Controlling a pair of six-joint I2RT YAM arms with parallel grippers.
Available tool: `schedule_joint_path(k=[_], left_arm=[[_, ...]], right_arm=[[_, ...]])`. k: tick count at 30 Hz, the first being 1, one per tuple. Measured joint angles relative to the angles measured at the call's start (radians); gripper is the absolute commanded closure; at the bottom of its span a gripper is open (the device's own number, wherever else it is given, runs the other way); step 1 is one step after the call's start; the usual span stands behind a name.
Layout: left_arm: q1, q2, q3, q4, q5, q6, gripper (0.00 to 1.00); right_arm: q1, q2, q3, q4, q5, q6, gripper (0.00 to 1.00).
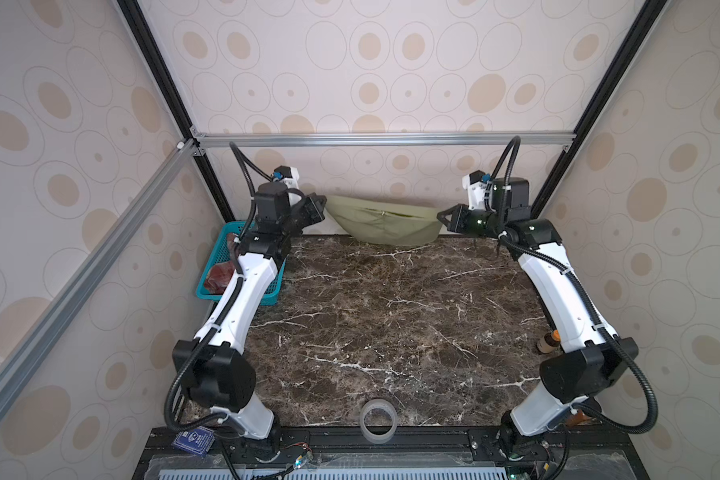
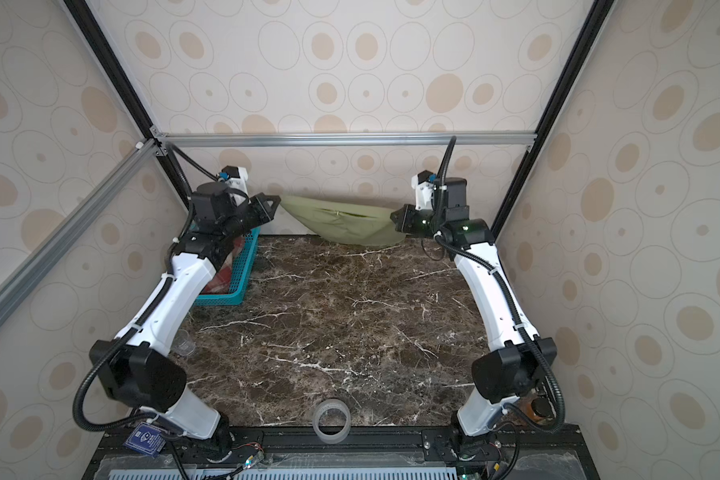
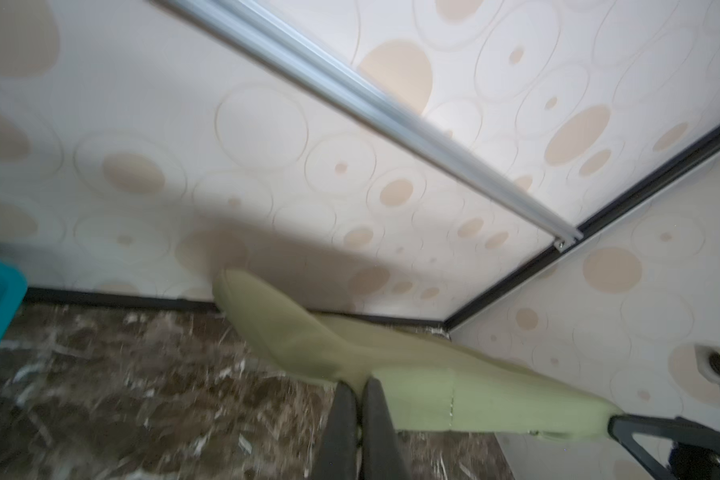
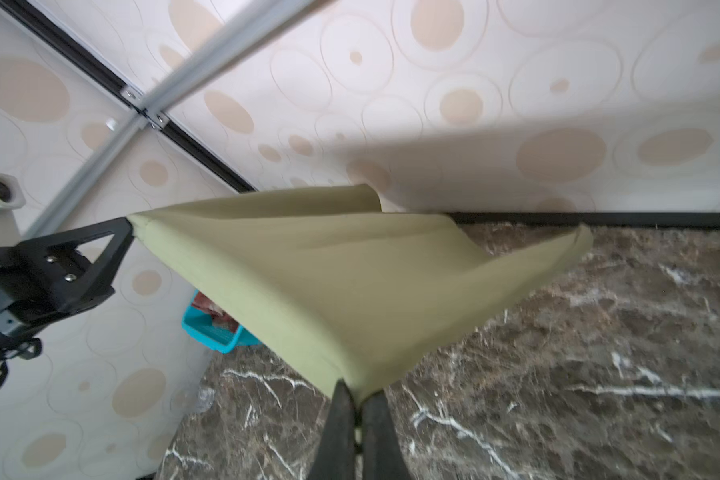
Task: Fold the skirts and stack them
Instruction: 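Lay the green skirt flat on the table, drawing it toward the robot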
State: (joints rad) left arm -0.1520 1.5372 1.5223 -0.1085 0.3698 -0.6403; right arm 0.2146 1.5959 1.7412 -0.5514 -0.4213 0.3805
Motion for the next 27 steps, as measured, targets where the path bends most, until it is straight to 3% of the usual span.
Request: schedule_joint_path(k=[7,12,13,14,15,17,22,27], left_arm=[[-0.011,-0.236,-0.706,0.145,0.022,-0.103,1.0],[-0.04,-0.346,-0.993,0.114,0.008,-0.161,1.0],[-0.045,-0.369,-1.012,0.103,0.005,-0.166,0.96],[-0.048,-0.387,-1.018,0.09,0.005,-0.169,0.82],[-0.051,-0.407,-1.019,0.08,0.003,-0.171,0.76],[-0.051,-0.438,-1.016,0.063,-0.016,-0.175,0.7],[-0.049,-0.497,-0.958,-0.059,-0.077,-0.15,0.62],[-0.049,-0.481,-0.863,-0.08,-0.099,-0.119,0.66]], right_arm=[[0.083,-0.229,-0.722,0.219,0.033,0.072,1.0],[0.208,-0.297,-1.006,0.273,0.11,0.135,1.0],[0.23,-0.315,-1.038,0.281,0.125,0.148,0.96],[0.243,-0.327,-1.052,0.284,0.135,0.159,0.79],[0.254,-0.343,-1.063,0.287,0.147,0.172,0.62],[0.258,-0.367,-1.064,0.285,0.175,0.184,0.5],[0.265,-0.412,-1.044,0.255,0.217,0.203,0.43],[0.269,-0.411,-1.001,0.246,0.221,0.211,0.46]])
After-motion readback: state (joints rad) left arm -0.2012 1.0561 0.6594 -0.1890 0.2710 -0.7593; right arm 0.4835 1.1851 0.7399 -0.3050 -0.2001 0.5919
